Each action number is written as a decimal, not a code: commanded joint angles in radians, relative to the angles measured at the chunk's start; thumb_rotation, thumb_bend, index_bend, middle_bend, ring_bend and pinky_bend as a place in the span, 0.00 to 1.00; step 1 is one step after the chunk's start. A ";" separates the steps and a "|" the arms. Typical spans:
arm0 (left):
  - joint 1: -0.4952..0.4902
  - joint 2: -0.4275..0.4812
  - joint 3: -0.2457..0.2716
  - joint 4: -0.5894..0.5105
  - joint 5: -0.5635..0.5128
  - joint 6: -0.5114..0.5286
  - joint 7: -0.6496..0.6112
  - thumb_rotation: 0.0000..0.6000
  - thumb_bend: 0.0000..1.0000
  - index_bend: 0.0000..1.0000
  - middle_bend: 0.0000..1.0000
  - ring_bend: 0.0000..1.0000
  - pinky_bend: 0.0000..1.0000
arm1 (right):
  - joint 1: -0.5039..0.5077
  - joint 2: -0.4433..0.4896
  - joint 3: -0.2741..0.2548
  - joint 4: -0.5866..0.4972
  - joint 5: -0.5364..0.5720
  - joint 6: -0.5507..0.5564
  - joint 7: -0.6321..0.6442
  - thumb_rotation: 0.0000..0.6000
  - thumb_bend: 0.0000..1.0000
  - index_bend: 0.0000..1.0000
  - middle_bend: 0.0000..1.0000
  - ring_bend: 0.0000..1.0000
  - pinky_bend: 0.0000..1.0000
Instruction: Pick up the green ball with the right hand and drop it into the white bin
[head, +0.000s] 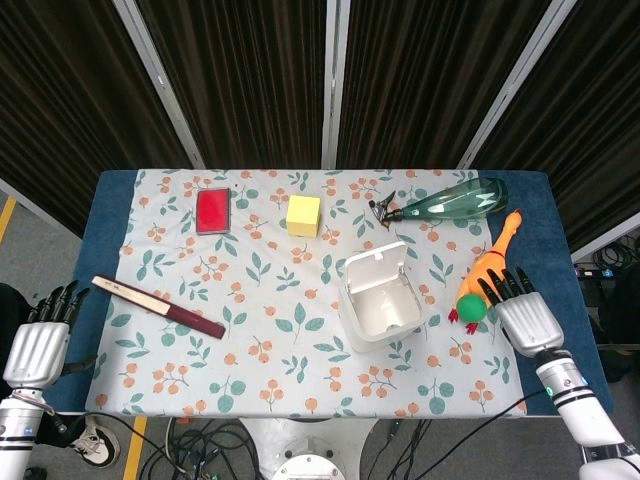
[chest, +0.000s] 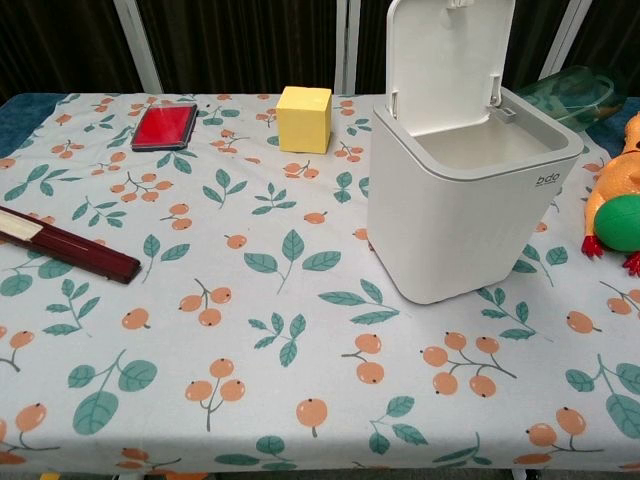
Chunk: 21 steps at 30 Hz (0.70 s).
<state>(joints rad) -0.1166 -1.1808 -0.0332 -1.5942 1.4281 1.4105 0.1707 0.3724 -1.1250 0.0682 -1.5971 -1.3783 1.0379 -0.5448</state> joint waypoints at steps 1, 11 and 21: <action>0.000 -0.001 0.000 0.001 0.000 0.000 -0.001 1.00 0.00 0.08 0.01 0.00 0.15 | 0.018 -0.021 -0.007 0.024 -0.007 -0.018 0.004 1.00 0.21 0.00 0.00 0.00 0.00; -0.001 -0.003 0.003 0.004 0.002 -0.002 -0.004 1.00 0.00 0.08 0.01 0.00 0.15 | 0.056 -0.066 -0.024 0.040 0.019 -0.053 -0.074 1.00 0.21 0.00 0.02 0.00 0.00; 0.005 -0.001 0.003 0.012 -0.003 0.002 -0.020 1.00 0.00 0.08 0.01 0.00 0.15 | 0.084 -0.114 -0.028 0.062 0.064 -0.060 -0.151 1.00 0.21 0.00 0.08 0.00 0.00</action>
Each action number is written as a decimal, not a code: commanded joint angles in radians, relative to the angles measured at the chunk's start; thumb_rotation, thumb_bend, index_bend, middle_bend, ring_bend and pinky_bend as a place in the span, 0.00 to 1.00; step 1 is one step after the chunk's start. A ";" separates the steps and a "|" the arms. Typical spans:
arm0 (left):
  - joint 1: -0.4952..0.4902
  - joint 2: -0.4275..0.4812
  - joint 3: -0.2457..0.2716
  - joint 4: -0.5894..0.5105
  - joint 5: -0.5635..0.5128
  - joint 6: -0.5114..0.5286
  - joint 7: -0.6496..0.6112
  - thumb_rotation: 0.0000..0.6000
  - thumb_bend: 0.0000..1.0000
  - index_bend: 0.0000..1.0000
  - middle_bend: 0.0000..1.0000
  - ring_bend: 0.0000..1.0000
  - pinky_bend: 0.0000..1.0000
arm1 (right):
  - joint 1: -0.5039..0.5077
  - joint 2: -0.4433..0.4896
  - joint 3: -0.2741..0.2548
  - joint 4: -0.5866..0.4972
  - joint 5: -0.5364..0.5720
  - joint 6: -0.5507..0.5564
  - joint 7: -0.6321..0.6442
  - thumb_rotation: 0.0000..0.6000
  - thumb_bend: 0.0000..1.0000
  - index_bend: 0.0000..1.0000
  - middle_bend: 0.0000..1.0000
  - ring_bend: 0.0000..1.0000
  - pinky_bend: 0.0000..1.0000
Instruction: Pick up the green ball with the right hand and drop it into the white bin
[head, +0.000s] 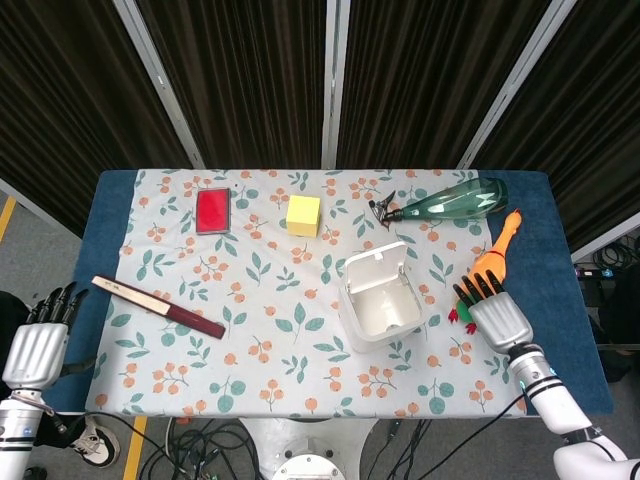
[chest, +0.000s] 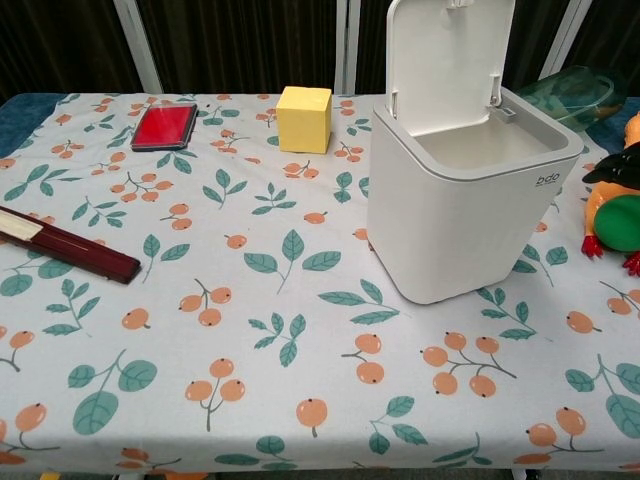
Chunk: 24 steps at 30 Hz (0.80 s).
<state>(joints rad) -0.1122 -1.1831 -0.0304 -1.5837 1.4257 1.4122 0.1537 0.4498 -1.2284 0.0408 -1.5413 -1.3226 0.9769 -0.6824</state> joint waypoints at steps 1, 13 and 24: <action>0.002 0.001 0.001 0.003 -0.001 0.000 -0.005 1.00 0.00 0.08 0.01 0.00 0.15 | 0.010 -0.016 -0.001 0.008 0.012 0.000 -0.018 1.00 0.21 0.00 0.08 0.00 0.00; 0.004 -0.003 0.006 0.012 0.005 -0.001 -0.018 1.00 0.00 0.08 0.01 0.00 0.15 | 0.034 -0.042 -0.017 0.016 0.020 0.000 -0.035 1.00 0.21 0.00 0.14 0.00 0.00; 0.000 -0.005 0.008 0.017 0.011 -0.008 -0.035 1.00 0.00 0.08 0.01 0.00 0.15 | 0.039 -0.044 -0.024 0.025 0.013 0.023 -0.034 1.00 0.21 0.05 0.20 0.00 0.00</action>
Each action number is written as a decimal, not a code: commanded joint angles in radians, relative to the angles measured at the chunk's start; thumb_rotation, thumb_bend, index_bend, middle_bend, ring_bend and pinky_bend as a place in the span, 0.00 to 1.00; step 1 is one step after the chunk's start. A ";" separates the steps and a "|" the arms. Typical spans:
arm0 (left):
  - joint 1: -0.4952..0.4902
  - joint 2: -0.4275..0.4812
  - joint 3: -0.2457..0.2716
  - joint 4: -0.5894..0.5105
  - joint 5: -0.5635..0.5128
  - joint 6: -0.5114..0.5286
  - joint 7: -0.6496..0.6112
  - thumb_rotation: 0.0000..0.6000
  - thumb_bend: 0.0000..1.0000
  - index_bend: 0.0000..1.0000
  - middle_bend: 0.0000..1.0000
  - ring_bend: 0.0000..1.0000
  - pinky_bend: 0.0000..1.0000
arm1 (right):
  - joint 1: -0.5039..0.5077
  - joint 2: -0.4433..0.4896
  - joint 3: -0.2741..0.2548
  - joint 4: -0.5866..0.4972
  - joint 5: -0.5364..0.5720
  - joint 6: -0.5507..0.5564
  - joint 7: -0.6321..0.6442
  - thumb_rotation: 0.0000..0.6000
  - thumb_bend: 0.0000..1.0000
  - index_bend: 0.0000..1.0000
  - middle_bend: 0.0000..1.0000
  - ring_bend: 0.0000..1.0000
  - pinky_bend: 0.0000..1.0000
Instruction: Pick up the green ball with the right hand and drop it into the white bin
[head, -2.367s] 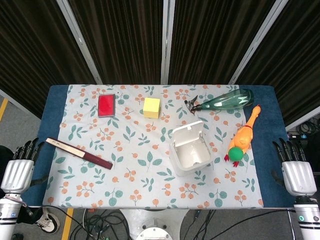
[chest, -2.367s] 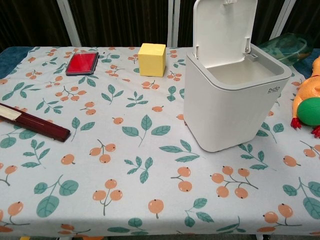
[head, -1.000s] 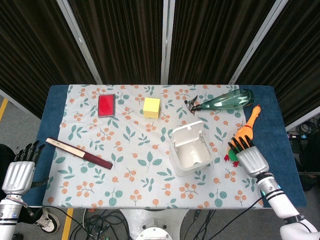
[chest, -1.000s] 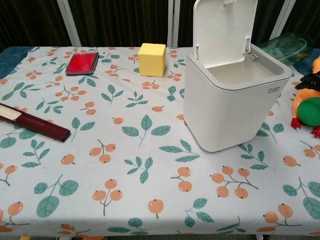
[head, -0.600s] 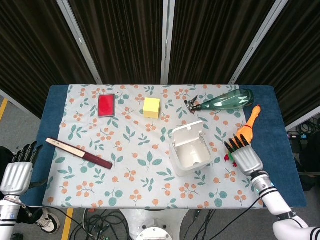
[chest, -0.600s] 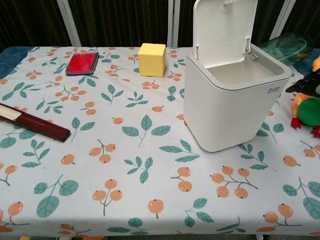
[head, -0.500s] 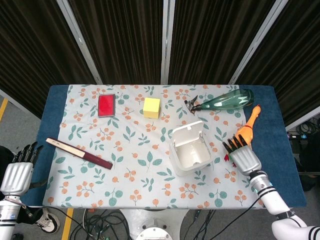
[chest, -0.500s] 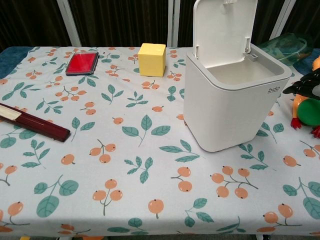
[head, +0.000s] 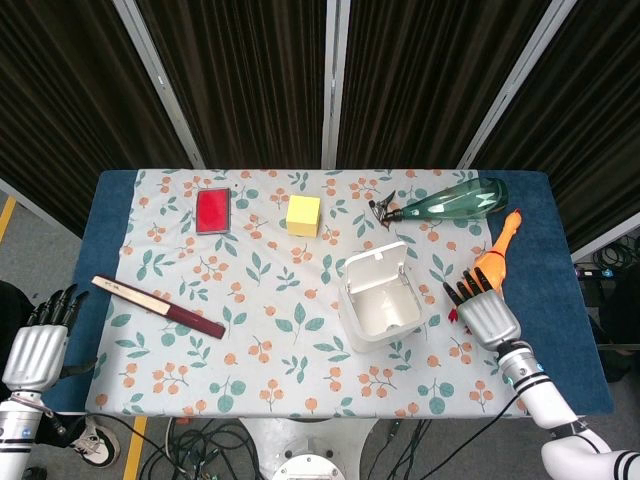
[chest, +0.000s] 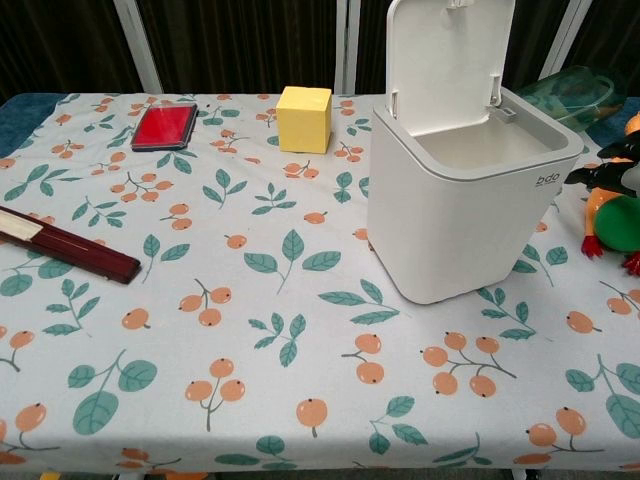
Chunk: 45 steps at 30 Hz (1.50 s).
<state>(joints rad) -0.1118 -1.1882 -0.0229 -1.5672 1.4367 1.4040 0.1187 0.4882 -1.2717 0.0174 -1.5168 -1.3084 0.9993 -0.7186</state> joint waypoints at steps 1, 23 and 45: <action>0.000 0.000 0.001 0.000 0.001 -0.001 -0.001 1.00 0.00 0.08 0.01 0.00 0.15 | 0.001 -0.001 -0.002 0.003 -0.001 0.001 0.004 1.00 0.22 0.06 0.21 0.00 0.00; -0.003 -0.003 0.006 0.003 0.004 -0.010 -0.005 1.00 0.00 0.08 0.01 0.00 0.15 | 0.000 -0.021 -0.014 0.037 -0.023 0.039 0.031 1.00 0.22 0.26 0.37 0.00 0.00; -0.003 -0.001 0.006 0.004 0.003 -0.012 -0.010 1.00 0.00 0.08 0.01 0.00 0.15 | -0.029 0.063 0.012 -0.053 -0.183 0.226 0.120 1.00 0.22 0.45 0.48 0.03 0.00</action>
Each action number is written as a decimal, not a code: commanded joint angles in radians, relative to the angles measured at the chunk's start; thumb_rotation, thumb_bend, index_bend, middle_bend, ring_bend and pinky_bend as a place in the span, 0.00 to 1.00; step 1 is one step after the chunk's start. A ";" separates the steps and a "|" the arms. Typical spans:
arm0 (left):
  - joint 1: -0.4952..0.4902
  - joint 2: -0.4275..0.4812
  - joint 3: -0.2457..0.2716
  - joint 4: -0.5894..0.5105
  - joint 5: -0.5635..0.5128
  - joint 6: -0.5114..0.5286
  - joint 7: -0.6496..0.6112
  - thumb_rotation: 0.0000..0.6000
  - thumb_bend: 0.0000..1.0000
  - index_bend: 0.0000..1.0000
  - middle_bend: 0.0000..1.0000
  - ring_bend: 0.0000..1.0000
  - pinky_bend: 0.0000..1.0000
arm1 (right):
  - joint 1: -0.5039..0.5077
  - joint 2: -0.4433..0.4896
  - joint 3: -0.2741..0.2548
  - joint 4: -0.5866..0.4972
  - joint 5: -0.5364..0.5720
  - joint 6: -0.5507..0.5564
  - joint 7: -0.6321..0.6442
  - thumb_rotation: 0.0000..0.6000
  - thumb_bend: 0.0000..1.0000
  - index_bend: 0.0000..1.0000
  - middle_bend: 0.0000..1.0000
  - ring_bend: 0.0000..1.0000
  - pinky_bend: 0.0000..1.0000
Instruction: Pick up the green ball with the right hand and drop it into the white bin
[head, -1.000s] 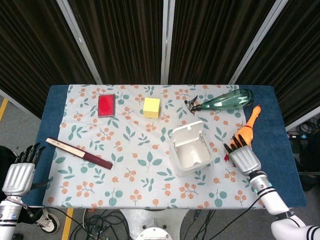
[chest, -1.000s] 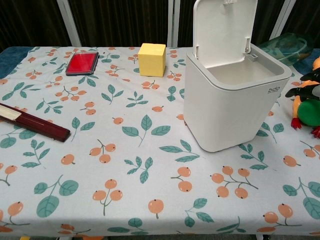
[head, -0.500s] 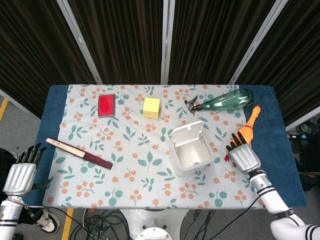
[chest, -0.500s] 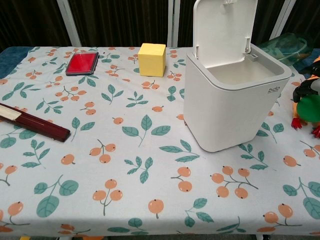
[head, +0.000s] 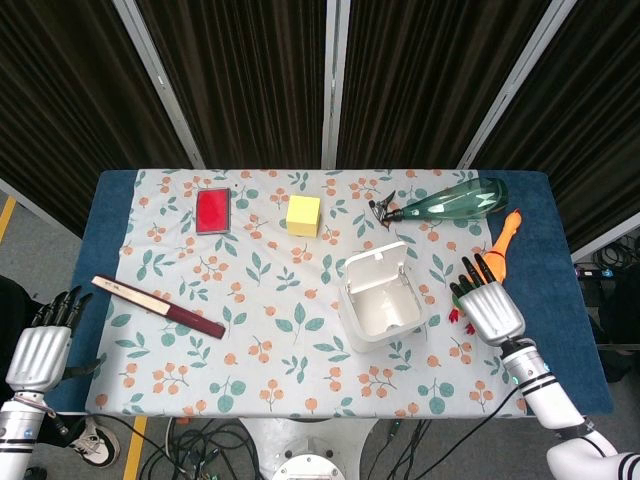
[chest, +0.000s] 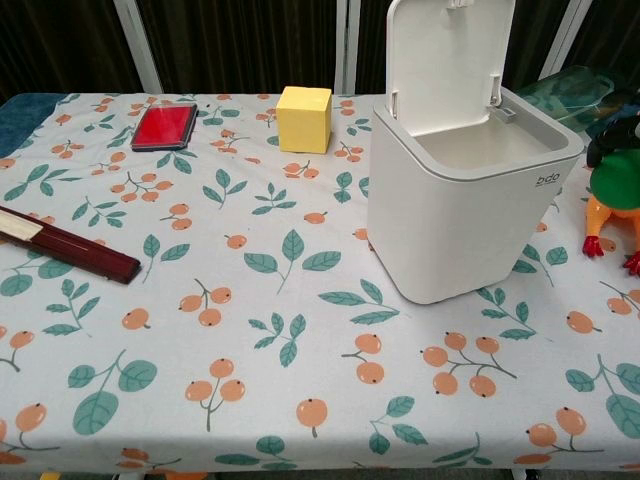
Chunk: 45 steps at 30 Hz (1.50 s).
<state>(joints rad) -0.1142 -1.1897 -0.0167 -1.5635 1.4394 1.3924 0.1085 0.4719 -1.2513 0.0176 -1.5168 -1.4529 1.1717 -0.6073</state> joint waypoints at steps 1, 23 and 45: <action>-0.001 0.000 0.000 0.000 0.001 0.000 0.000 1.00 0.00 0.08 0.01 0.00 0.15 | -0.018 0.067 0.018 -0.085 -0.056 0.081 0.014 1.00 0.22 0.45 0.48 0.03 0.00; -0.006 -0.003 0.001 -0.002 -0.001 -0.009 0.003 1.00 0.00 0.08 0.01 0.00 0.15 | 0.004 0.167 0.063 -0.346 -0.291 0.147 0.169 1.00 0.20 0.44 0.48 0.03 0.00; 0.000 -0.011 -0.001 0.021 -0.010 -0.007 -0.021 1.00 0.00 0.08 0.01 0.00 0.15 | -0.023 0.152 0.077 -0.348 -0.293 0.187 0.212 1.00 0.00 0.00 0.05 0.00 0.00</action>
<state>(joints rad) -0.1144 -1.2010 -0.0175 -1.5422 1.4288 1.3839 0.0881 0.4720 -1.1150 0.0989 -1.8672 -1.7258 1.3216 -0.4060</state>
